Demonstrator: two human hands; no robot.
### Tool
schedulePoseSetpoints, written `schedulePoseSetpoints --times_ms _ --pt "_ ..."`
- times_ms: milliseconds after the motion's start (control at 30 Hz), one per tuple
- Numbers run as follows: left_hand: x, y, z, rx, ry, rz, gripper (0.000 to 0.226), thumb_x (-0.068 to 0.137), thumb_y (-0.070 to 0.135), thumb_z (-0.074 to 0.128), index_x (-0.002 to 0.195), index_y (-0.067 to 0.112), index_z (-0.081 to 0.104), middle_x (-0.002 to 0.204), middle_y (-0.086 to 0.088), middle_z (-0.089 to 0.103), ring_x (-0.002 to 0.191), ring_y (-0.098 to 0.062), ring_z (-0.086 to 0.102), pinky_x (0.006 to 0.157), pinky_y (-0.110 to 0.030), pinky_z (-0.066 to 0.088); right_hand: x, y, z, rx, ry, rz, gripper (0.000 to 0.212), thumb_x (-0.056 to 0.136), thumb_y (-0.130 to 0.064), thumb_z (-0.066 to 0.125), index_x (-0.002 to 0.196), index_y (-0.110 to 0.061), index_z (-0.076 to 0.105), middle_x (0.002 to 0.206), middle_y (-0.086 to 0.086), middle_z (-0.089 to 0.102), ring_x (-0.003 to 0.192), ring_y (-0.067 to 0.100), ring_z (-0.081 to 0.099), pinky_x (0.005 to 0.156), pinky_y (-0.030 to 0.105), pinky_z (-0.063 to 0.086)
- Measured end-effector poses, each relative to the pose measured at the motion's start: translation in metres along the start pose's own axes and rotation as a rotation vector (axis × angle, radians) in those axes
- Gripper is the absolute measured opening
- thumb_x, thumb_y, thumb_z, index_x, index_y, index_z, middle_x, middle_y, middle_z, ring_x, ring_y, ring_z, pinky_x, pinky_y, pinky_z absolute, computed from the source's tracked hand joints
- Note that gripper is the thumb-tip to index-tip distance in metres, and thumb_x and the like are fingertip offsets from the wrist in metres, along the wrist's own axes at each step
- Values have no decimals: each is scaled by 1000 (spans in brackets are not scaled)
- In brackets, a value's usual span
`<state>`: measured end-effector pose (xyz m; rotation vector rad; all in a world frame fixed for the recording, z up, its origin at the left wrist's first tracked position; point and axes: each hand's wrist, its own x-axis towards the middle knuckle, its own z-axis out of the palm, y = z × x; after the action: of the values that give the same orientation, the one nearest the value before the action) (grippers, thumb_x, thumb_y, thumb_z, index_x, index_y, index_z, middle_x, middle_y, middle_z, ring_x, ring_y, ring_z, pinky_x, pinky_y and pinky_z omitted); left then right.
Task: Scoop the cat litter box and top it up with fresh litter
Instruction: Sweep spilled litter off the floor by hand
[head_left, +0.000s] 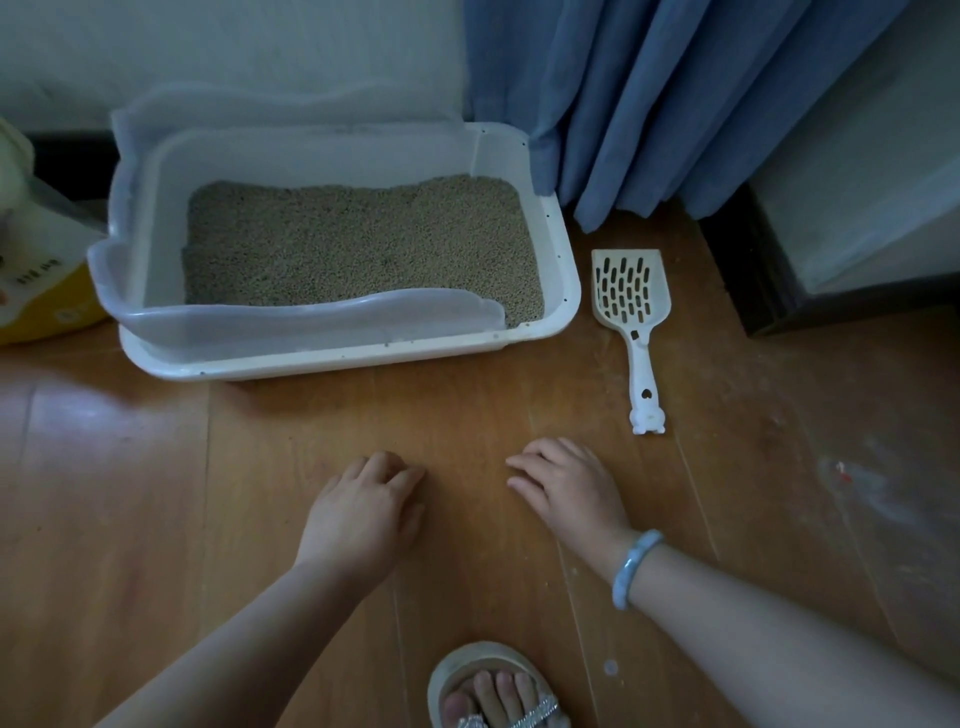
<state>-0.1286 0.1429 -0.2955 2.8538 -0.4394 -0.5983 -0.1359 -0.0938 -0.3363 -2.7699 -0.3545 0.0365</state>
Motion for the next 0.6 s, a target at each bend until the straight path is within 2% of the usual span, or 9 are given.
schedulePoseSetpoints --times_ms 100,167,233,333,400,467,533,600 --pt "-2 -2 0 4 5 -8 45 96 44 37 139 32 40 137 8 43 121 -14 43 97 -27 39 6 -6 5 -21 8 -28 14 76 -30 73 88 -24 72 83 -10 64 77 13 59 71 22 34" --pt "-3 -5 -1 4 12 -13 45 96 43 38 139 32 41 137 7 43 122 -14 43 97 -27 39 11 -8 5 -32 17 -49 10 76 -30 70 84 -25 72 81 -10 63 75 13 58 69 22 32" --pt "-3 -7 -2 6 19 -19 45 96 43 38 140 32 40 137 7 43 122 -15 43 98 -28 39 15 -11 6 -39 10 -71 5 75 -29 71 78 -25 69 77 -10 62 72 13 58 67 24 34" --pt "-2 -11 -3 19 33 -33 45 96 43 38 140 32 39 137 6 43 122 -15 42 97 -29 40 19 -13 5 -69 -19 -97 10 75 -25 74 73 -24 65 75 -8 60 69 15 58 65 27 40" --pt "-2 -12 -4 6 49 -38 46 96 43 38 140 31 39 138 5 43 123 -16 42 98 -29 39 20 -13 5 -95 -39 -121 8 80 -26 65 74 -23 63 75 -6 59 68 15 58 65 27 39" --pt "-3 -13 -5 -7 58 -43 46 96 44 38 141 31 38 138 5 43 123 -15 42 99 -29 39 21 -13 4 -115 -64 -124 16 85 -29 50 76 -22 62 76 -5 57 68 15 58 64 29 43" --pt "-4 -13 -5 -32 46 -55 46 96 44 40 139 30 40 136 6 44 122 -15 43 99 -29 40 25 -18 0 -64 -94 -67 21 89 -29 44 79 -20 60 80 -4 57 70 17 58 66 31 45" --pt "-3 -13 -4 -155 50 -91 43 93 43 46 134 29 48 130 6 48 117 -15 47 95 -30 44 31 -23 -2 63 -126 75 19 93 -28 42 84 -18 56 87 -3 54 75 19 56 69 32 43"
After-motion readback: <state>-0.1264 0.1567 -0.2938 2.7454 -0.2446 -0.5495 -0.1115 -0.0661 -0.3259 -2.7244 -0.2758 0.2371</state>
